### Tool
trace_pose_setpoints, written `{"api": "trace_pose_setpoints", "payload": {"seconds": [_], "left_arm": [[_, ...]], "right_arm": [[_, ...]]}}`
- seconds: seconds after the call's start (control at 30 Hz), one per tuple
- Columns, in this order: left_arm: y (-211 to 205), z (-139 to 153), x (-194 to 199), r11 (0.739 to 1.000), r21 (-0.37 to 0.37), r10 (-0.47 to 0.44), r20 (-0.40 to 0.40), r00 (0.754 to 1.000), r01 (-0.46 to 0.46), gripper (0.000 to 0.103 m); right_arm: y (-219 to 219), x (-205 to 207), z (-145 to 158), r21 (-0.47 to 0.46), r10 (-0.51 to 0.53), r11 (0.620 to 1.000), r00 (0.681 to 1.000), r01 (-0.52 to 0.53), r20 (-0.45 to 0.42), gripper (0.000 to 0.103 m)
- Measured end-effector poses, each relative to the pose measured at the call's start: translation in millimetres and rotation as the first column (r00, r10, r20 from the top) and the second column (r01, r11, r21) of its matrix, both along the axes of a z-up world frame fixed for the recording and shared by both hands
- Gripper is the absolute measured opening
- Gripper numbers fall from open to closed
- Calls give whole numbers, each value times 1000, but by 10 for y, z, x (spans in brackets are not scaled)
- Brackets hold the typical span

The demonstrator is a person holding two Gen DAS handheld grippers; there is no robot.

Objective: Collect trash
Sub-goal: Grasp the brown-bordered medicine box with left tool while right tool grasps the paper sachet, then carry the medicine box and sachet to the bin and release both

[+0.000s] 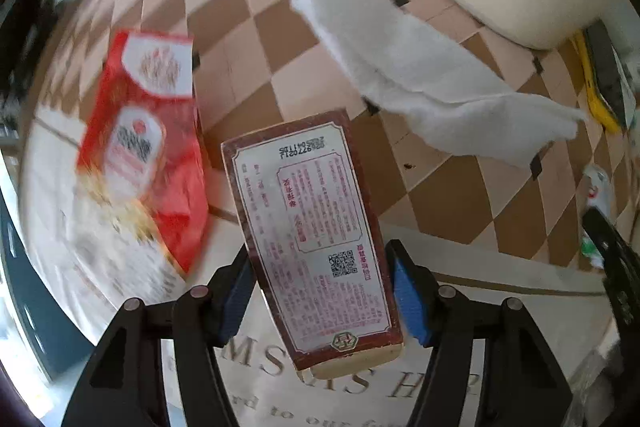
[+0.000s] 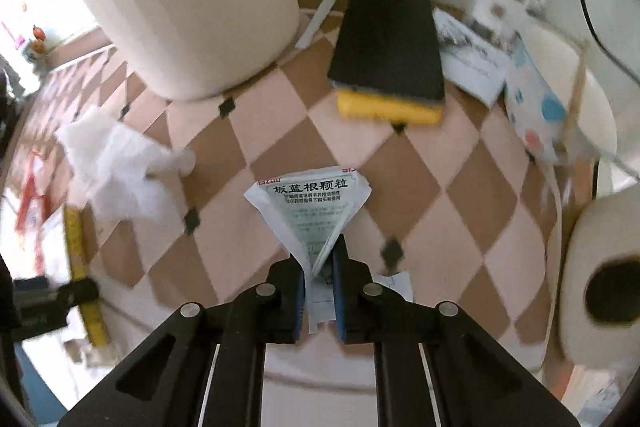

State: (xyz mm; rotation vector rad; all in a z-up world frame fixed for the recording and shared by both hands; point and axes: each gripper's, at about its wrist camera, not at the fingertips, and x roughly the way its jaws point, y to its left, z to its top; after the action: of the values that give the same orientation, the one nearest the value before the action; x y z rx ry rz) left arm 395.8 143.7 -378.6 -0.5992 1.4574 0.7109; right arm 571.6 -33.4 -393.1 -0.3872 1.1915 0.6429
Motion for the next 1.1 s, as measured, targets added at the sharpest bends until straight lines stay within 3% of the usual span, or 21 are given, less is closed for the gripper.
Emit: {"api": "trace_pose_setpoints", "payload": {"seconds": [0.13,0.33,0.57,0.83,0.97,1.1], "left_arm": [[-65,106,-30,999,40,-22,24,999,21,59],[-231,629,-210,989,143,-57,102,993,42,59],[-276,1247,-779,973,231,-22,201,979,-26,59],[67,1518,-2127,949,270,84,288,954,-165,59],[116,1603,-3039,929,264,173,313,934,-261,59],[129,1509,-3848,906,248,259,317,912,-343,59]], "right_arm": [[-234,-131,125,56,-19,998,998,22,-52,11],[-337,-373,374,110,23,994,997,-15,-71,11],[-21,-817,694,153,141,980,988,-130,-64,11],[412,-1696,1078,218,278,939,960,-266,-26,11],[661,-2417,1245,242,375,900,927,-363,-4,11],[898,-3235,1303,249,471,856,882,-452,-17,10]]}}
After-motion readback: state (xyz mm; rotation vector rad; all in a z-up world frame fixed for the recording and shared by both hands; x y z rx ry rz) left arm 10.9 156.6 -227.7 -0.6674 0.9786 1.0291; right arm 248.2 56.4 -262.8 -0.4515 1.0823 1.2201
